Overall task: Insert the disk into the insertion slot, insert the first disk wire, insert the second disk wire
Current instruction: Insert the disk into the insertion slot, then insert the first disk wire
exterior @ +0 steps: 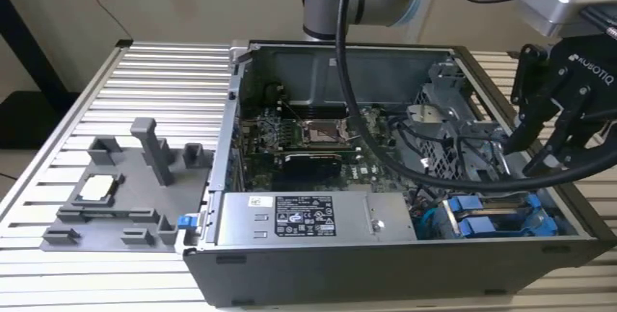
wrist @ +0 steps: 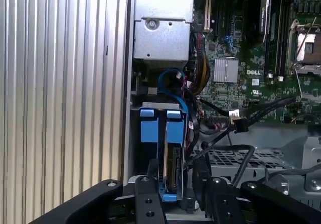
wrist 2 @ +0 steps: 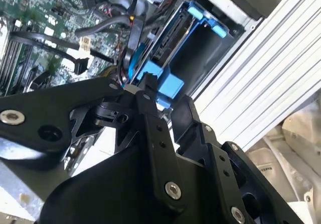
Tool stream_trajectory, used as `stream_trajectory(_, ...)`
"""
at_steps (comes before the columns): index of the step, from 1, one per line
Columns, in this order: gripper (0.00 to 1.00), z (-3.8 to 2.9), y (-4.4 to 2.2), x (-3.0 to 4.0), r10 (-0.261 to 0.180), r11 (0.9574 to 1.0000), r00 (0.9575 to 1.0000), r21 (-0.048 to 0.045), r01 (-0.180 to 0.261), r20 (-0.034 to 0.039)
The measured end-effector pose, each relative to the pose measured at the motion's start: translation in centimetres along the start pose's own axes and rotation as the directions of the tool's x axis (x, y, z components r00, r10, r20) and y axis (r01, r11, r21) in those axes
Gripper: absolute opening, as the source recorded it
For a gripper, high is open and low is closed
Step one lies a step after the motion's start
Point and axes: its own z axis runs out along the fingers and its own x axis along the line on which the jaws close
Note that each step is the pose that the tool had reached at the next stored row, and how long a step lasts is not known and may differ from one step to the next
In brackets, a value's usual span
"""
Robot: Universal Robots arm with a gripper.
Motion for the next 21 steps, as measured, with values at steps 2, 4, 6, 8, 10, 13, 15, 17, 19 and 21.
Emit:
stream_trajectory(2, 0.40, -0.01, 0.08, -0.01, -0.001, 0.9993, 1.0000, 0.0371, 0.000, 0.0004)
stream_trajectory(4, 0.40, 0.00, 0.15, -0.03, -0.001, 0.9973, 1.0000, 0.0737, 0.001, 0.0019)
stream_trajectory(6, 0.40, 0.00, 0.21, -0.05, -0.002, 0.9940, 1.0000, 0.1090, 0.002, 0.0034)
stream_trajectory(8, 0.40, 0.18, 0.27, -0.32, -0.008, 0.9922, 1.0000, 0.1247, 0.008, 0.0033)
stream_trajectory(10, 0.40, 0.33, 0.30, -0.66, -0.020, 0.9917, 0.9998, 0.1274, 0.020, 0.0033)
stream_trajectory(13, 0.40, 0.53, 0.27, -1.40, -0.030, 0.9913, 0.9995, 0.1283, 0.029, 0.0033)
stream_trajectory(15, 0.40, 0.71, 0.26, -1.92, -0.034, 0.9910, 0.9994, 0.1296, 0.033, 0.0034)
stream_trajectory(17, 0.40, 0.93, 0.25, -2.25, -0.036, 0.9905, 0.9993, 0.1327, 0.035, 0.0032)
stream_trajectory(19, 0.40, 1.16, 0.24, -2.53, -0.038, 0.9900, 0.9993, 0.1362, 0.037, 0.0030)
stream_trajectory(21, 0.40, 1.40, 0.24, -2.80, -0.039, 0.9894, 0.9992, 0.1398, 0.039, 0.0029)
